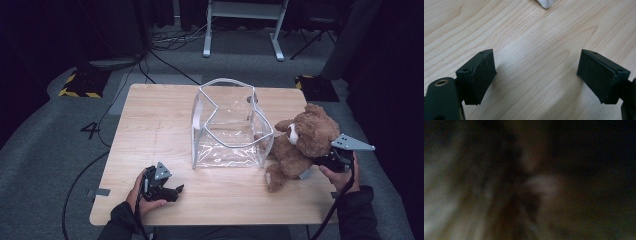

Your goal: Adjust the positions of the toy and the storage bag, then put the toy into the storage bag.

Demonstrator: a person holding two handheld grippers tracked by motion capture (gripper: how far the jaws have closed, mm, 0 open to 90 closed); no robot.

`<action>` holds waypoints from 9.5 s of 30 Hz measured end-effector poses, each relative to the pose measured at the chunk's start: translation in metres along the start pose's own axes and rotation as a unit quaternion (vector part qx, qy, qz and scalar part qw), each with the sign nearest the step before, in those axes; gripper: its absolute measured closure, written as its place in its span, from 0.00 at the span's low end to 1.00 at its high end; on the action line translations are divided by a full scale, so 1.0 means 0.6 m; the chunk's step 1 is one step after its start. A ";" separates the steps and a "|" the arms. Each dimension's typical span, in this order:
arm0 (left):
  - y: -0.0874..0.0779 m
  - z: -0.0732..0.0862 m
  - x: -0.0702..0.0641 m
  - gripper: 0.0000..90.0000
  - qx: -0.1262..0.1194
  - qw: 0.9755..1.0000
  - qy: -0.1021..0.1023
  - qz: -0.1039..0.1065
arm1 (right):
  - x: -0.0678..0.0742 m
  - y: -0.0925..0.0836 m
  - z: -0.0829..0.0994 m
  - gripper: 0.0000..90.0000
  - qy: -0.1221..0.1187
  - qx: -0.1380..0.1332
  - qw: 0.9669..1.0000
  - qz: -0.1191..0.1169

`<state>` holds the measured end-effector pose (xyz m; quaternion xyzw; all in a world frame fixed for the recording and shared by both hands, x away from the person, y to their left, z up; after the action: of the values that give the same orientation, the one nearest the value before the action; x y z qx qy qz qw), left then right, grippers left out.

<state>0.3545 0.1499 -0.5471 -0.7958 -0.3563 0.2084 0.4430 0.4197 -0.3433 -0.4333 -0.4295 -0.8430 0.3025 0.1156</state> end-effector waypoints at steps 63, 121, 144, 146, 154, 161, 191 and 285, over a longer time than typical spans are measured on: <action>0.004 -0.008 0.005 0.17 0.001 1.000 0.002 -0.001 | -0.017 -0.101 -0.103 0.61 -0.010 -0.082 0.995 0.061; 0.005 -0.010 0.005 0.17 0.000 1.000 0.004 0.001 | 0.019 -0.194 -0.297 0.61 -0.058 -0.163 0.981 0.085; 0.005 -0.010 0.005 0.17 0.001 1.000 0.005 0.001 | 0.060 -0.187 -0.364 0.61 -0.078 -0.179 0.978 0.070; 0.005 -0.010 0.005 0.17 0.001 1.000 0.005 0.001 | 0.065 -0.183 -0.368 0.61 -0.079 -0.178 0.979 0.067; 0.005 -0.010 0.005 0.17 0.001 1.000 0.005 0.001 | 0.096 -0.157 -0.393 0.61 -0.085 -0.180 0.979 0.050; 0.005 -0.010 0.005 0.17 0.001 1.000 0.005 0.001 | 0.129 -0.132 -0.413 0.61 -0.090 -0.181 0.979 0.029; 0.005 -0.010 0.005 0.17 0.001 1.000 0.005 0.000 | 0.217 -0.007 -0.405 0.60 -0.096 -0.145 0.984 -0.027; 0.006 -0.010 0.005 0.17 0.000 1.000 0.004 0.002 | 0.200 0.144 -0.279 0.46 -0.126 0.085 0.986 -0.067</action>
<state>0.3617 0.1477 -0.5469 -0.7972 -0.3531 0.2058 0.4443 0.4798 -0.1407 -0.3613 -0.3191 -0.8489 0.4164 0.0649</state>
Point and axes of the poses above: each handheld gripper's, and its own axes: y roughly forward along the jaws, z roughly out of its underside, x roughly to its left, the point moved 5 cm from there along y, roughly forward along the jaws, and after that the axes turned 12 degrees about x, right-handed, at the moved point
